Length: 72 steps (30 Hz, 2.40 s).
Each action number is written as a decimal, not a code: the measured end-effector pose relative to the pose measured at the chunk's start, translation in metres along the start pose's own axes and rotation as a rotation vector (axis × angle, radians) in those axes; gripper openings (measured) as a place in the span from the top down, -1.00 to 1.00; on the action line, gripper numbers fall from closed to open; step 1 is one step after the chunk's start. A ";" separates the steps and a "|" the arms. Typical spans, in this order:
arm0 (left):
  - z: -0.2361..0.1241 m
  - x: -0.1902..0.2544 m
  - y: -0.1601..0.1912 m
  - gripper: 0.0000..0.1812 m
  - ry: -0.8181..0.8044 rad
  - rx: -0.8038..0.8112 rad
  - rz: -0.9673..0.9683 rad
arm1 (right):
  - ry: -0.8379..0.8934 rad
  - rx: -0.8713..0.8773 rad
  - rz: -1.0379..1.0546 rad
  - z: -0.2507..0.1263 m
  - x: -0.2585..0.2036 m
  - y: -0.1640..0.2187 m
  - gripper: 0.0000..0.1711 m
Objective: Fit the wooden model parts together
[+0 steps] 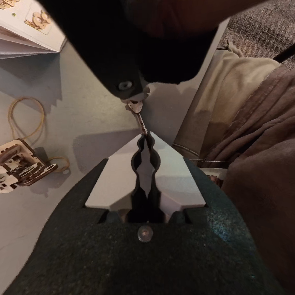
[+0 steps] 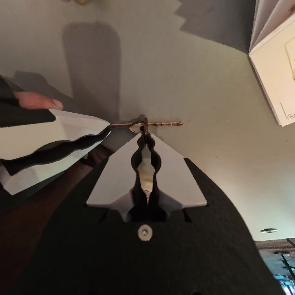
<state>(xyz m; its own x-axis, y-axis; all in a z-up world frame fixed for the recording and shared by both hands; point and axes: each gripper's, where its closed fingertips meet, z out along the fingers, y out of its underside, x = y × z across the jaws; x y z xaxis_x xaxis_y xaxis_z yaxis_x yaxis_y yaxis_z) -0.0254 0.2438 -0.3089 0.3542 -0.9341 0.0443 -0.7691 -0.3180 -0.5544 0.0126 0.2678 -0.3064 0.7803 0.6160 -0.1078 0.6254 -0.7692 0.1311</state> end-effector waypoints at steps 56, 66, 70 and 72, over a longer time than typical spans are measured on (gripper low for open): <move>-0.056 -0.028 -0.072 0.99 -0.899 0.327 0.832 | -1.182 0.993 0.458 -0.094 0.012 0.004 0.92; -0.056 0.005 -0.075 0.81 -0.504 0.436 0.503 | -1.032 0.965 0.200 -0.083 0.011 0.026 0.96; -0.071 0.022 -0.082 0.72 0.020 0.489 0.116 | -0.964 0.915 -0.119 -0.100 -0.003 0.033 0.97; -0.076 0.026 -0.085 0.72 0.222 0.495 0.004 | -0.908 0.826 -0.312 -0.103 -0.019 0.038 0.97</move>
<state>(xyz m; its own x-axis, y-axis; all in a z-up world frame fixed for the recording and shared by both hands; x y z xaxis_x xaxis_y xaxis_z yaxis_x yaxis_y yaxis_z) 0.0085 0.2339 -0.1975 0.1901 -0.9640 0.1861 -0.4084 -0.2500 -0.8779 0.0218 0.2443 -0.1975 0.1137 0.7037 -0.7013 0.3391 -0.6910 -0.6384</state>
